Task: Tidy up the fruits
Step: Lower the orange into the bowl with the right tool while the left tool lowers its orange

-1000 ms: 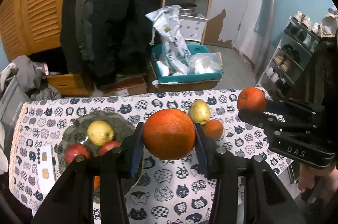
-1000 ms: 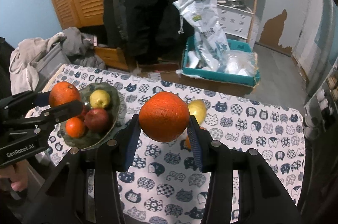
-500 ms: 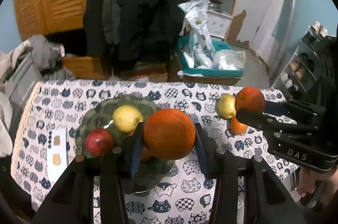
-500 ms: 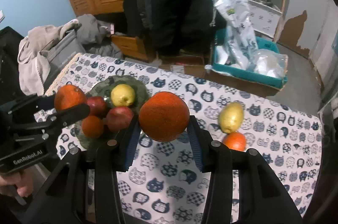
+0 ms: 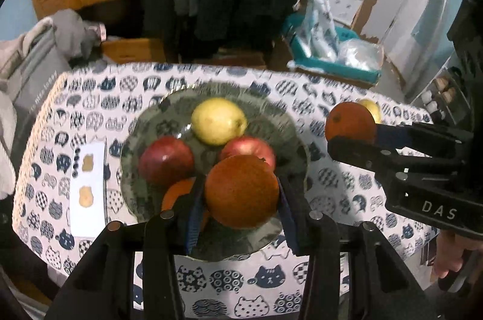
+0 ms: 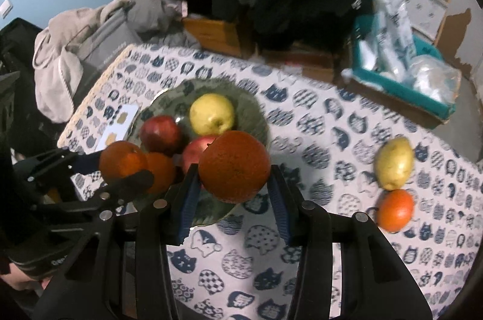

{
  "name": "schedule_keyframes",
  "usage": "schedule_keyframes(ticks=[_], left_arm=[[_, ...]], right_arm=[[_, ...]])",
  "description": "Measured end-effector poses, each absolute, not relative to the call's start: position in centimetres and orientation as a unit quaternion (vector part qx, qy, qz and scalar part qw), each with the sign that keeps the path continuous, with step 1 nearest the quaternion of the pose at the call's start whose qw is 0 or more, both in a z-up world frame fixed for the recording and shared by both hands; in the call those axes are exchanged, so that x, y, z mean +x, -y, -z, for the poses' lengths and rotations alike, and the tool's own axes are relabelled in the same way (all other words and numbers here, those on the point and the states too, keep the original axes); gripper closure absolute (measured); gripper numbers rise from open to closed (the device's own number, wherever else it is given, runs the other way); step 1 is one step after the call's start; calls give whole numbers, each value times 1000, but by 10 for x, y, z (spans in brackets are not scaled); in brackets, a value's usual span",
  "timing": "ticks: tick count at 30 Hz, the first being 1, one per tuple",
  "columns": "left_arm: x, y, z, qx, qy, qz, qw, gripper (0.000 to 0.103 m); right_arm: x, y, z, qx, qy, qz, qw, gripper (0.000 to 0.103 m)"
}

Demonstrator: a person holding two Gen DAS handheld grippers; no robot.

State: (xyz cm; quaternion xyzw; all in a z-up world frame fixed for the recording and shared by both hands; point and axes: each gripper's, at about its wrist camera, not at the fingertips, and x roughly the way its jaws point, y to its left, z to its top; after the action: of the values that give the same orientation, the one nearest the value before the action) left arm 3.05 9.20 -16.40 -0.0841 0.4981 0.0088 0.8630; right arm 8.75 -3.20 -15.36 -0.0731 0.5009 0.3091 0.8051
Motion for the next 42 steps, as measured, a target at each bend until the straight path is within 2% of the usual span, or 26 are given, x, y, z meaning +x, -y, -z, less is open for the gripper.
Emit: schedule_keyframes(ticks=[8, 16, 17, 18, 20, 38, 39, 41, 42], left_arm=[[32, -96, 205, -93, -542, 0, 835, 57], [36, -100, 221, -100, -563, 0, 821, 56], [36, -101, 222, -102, -565, 1, 819, 52], [36, -102, 221, -104, -564, 2, 819, 43], [34, -104, 217, -101, -558, 1, 823, 35], [15, -156, 195, -143, -546, -63, 823, 34], [14, -156, 194, -141, -545, -64, 824, 34], [13, -156, 191, -138, -542, -65, 826, 34], [12, -155, 190, -137, -541, -65, 827, 34]], right_arm=[[90, 13, 184, -73, -534, -321, 779, 59], [90, 7, 198, -80, -550, -320, 767, 59], [90, 7, 198, -79, -551, -320, 767, 59], [90, 7, 198, -78, -552, -321, 766, 59], [91, 6, 199, -75, -554, -322, 764, 59], [80, -13, 220, -89, -584, -332, 735, 58], [79, -14, 220, -91, -585, -331, 735, 57], [79, -14, 217, -91, -581, -329, 739, 45], [79, -13, 215, -90, -577, -327, 743, 42]])
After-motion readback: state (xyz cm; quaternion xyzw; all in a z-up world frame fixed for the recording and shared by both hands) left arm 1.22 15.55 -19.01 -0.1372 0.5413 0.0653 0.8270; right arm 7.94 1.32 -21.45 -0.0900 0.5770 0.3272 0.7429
